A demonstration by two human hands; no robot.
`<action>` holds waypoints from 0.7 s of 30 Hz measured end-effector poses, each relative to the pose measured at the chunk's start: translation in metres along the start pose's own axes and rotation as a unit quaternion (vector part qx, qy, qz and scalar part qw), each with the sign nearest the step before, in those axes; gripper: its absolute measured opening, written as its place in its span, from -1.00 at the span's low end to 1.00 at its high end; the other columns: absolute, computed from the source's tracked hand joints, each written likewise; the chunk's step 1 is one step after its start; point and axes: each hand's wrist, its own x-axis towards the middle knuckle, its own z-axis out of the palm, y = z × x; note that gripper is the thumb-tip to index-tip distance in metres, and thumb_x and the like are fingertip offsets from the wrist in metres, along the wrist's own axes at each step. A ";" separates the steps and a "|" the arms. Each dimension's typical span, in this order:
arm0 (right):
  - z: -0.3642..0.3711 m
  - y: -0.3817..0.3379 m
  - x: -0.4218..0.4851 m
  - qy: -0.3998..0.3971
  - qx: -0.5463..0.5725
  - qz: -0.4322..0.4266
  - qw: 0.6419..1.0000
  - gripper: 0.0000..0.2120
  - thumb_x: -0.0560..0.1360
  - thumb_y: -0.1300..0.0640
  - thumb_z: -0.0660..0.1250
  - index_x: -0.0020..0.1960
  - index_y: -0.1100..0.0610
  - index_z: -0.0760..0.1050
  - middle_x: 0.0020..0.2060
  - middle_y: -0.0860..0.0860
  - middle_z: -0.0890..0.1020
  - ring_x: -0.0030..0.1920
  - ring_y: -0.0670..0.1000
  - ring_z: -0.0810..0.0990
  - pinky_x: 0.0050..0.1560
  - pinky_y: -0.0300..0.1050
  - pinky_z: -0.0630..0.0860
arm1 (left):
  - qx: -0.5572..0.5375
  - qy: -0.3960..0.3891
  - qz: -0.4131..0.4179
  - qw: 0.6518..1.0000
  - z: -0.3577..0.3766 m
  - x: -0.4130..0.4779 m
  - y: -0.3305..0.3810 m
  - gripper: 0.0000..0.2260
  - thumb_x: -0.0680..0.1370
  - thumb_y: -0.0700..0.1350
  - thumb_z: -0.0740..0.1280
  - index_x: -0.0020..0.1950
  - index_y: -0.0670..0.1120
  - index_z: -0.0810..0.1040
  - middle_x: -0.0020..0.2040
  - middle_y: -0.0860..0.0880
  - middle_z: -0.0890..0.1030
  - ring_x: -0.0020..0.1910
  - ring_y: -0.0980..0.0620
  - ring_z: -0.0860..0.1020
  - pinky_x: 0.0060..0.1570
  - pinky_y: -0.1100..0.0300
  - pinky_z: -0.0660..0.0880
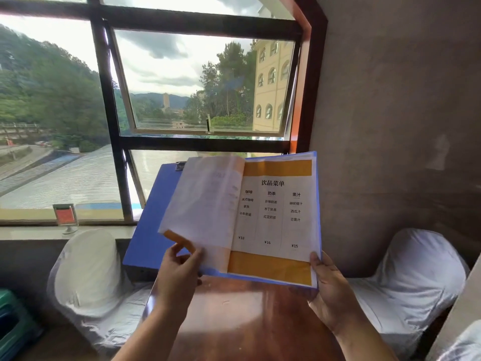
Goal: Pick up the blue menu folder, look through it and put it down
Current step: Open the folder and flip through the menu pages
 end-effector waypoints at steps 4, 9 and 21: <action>-0.002 -0.002 0.002 0.002 0.007 -0.001 1.000 -0.71 0.59 0.04 0.32 0.21 0.07 0.72 0.16 0.22 0.77 0.00 0.27 0.79 -0.39 0.14 0.74 | -0.014 0.040 -0.021 0.999 -0.010 0.007 -0.010 -0.80 0.60 -0.13 0.37 -0.16 -0.21 0.63 -0.27 -0.26 0.69 -0.52 0.05 0.58 -0.48 0.12 0.57; -0.004 -0.005 0.000 0.005 0.011 0.002 1.000 -0.71 0.61 0.04 0.31 0.21 0.07 0.72 0.15 0.24 0.76 0.02 0.29 0.78 -0.40 0.17 0.75 | 0.038 0.077 -0.003 0.996 -0.010 0.001 -0.010 -0.74 0.57 0.00 0.41 -0.20 -0.16 0.65 -0.32 -0.19 0.70 -0.46 -0.05 0.53 -0.39 0.03 0.51; 0.022 0.006 -0.006 -0.014 0.023 0.015 1.000 -0.69 0.62 0.06 0.30 0.27 0.13 0.68 0.20 0.31 0.72 0.01 0.33 0.76 -0.33 0.26 0.75 | 0.456 -0.055 0.399 0.793 0.062 -0.049 0.024 -0.44 0.39 0.43 0.36 0.22 0.09 0.63 0.10 0.07 0.61 0.13 -0.05 0.53 0.15 -0.05 0.52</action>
